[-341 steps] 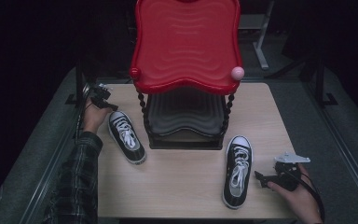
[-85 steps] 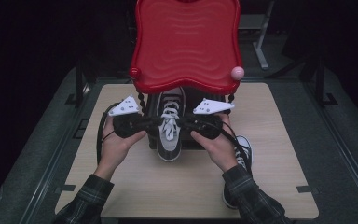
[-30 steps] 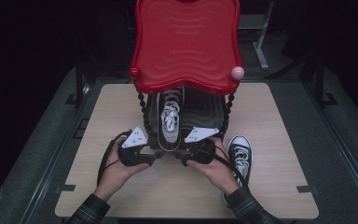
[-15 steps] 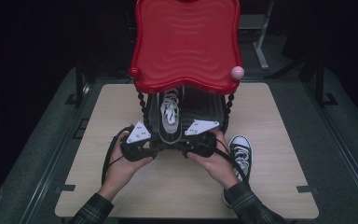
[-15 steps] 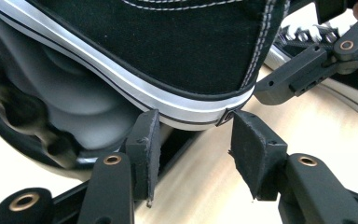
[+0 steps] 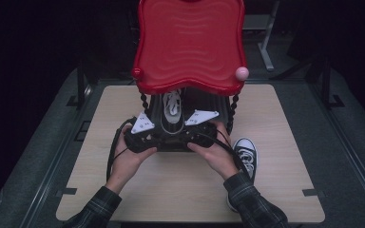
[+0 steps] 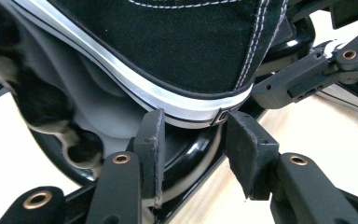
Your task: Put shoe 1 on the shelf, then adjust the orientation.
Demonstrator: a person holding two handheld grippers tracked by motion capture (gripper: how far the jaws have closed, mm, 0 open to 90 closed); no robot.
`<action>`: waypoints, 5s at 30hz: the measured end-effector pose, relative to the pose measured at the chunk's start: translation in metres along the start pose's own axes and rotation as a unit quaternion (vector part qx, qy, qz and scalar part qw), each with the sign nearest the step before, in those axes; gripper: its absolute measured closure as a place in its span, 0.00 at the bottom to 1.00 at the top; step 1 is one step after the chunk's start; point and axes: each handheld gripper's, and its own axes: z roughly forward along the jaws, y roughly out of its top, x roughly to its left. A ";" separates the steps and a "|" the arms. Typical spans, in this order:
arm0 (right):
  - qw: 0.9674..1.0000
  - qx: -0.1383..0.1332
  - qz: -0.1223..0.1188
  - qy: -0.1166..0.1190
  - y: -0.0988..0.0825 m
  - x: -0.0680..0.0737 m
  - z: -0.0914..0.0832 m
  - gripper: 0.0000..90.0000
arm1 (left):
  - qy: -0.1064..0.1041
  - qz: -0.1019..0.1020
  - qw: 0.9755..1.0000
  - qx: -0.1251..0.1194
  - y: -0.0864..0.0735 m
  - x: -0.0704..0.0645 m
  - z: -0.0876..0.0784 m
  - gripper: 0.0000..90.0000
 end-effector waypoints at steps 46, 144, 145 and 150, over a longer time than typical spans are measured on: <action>0.999 -0.004 0.044 0.010 -0.023 -0.011 -0.029 0.51 | -0.035 -0.021 0.999 0.013 -0.012 -0.003 -0.021 0.50; 0.988 -0.010 0.136 0.069 -0.093 0.047 -0.061 0.95 | -0.098 -0.038 0.992 0.074 -0.082 -0.034 -0.028 0.46; 0.989 -0.007 0.132 0.073 -0.092 0.050 -0.058 0.95 | -0.103 -0.036 0.992 0.071 -0.080 -0.036 -0.028 0.46; 0.990 0.002 0.114 0.083 -0.093 0.055 -0.055 0.92 | -0.134 -0.041 0.989 0.051 -0.071 -0.053 -0.027 0.46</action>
